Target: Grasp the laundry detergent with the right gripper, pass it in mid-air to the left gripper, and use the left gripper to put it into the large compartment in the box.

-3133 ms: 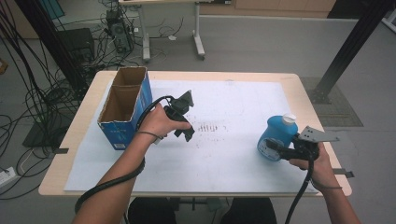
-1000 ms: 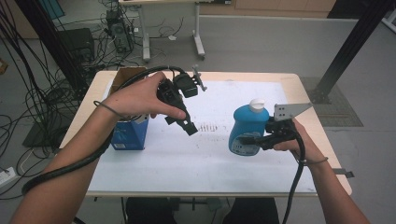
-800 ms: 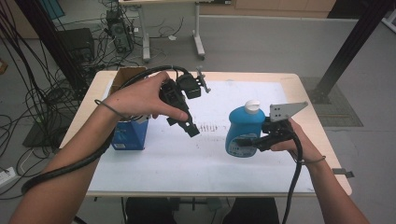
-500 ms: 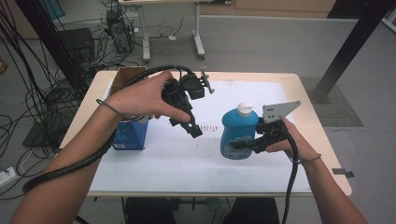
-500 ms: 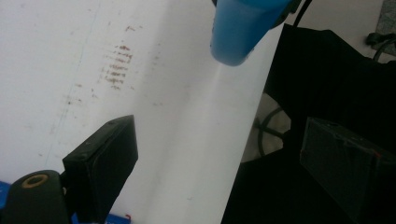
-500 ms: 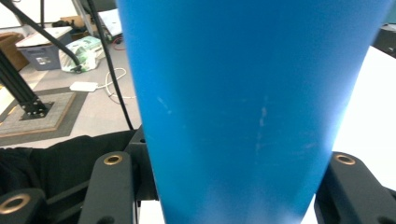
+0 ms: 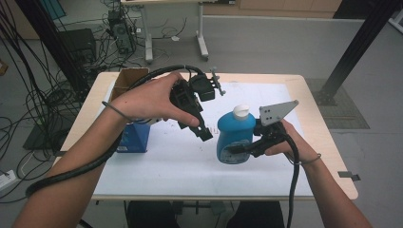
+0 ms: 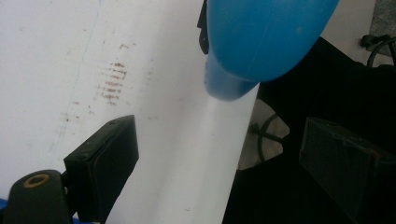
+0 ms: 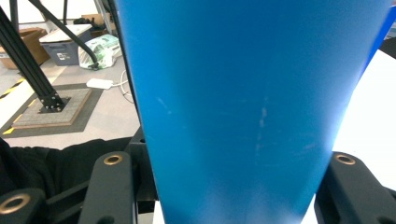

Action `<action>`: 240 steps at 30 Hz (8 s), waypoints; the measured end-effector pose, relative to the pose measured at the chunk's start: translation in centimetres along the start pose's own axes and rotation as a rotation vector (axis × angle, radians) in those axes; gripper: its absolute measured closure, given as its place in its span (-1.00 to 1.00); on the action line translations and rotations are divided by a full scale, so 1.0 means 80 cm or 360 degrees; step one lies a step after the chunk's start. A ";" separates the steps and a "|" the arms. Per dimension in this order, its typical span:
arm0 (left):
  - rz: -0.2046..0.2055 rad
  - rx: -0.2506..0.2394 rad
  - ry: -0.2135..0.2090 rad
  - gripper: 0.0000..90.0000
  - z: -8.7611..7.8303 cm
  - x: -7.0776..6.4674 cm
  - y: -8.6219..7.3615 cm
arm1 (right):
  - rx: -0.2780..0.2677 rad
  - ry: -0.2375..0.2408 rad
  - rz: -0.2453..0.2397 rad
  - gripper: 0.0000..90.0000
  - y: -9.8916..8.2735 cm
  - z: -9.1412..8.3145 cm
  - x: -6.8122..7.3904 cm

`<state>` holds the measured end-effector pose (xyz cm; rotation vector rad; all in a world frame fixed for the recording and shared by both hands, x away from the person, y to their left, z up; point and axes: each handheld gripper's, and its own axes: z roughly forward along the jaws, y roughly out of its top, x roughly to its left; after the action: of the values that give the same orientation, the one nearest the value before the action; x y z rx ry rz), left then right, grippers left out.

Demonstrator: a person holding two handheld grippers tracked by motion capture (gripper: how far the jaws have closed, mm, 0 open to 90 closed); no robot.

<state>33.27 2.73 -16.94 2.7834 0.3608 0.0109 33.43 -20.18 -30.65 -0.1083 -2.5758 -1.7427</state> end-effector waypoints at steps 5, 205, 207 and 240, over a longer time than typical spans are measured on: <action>0.0023 0.0011 0.0014 -0.74 0.000 -0.005 0.005 | -0.0005 0.0023 -0.0010 -0.02 0.005 0.003 0.002; 0.0185 0.0076 -0.0005 -0.36 0.012 -0.040 0.050 | 0.0023 0.0175 -0.0076 -0.02 0.028 0.042 0.009; 0.0182 0.0078 -0.0010 -0.31 0.010 -0.039 0.050 | 0.0027 0.0178 -0.0078 -0.02 0.028 0.042 0.010; 0.0191 0.0086 0.0025 -0.16 0.012 -0.038 0.053 | 0.0019 0.0170 -0.0095 -0.02 0.025 0.041 0.008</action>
<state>31.43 -2.18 -16.36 2.8556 0.1997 0.0519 33.03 -16.36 -29.94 0.0606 -2.5383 -1.7017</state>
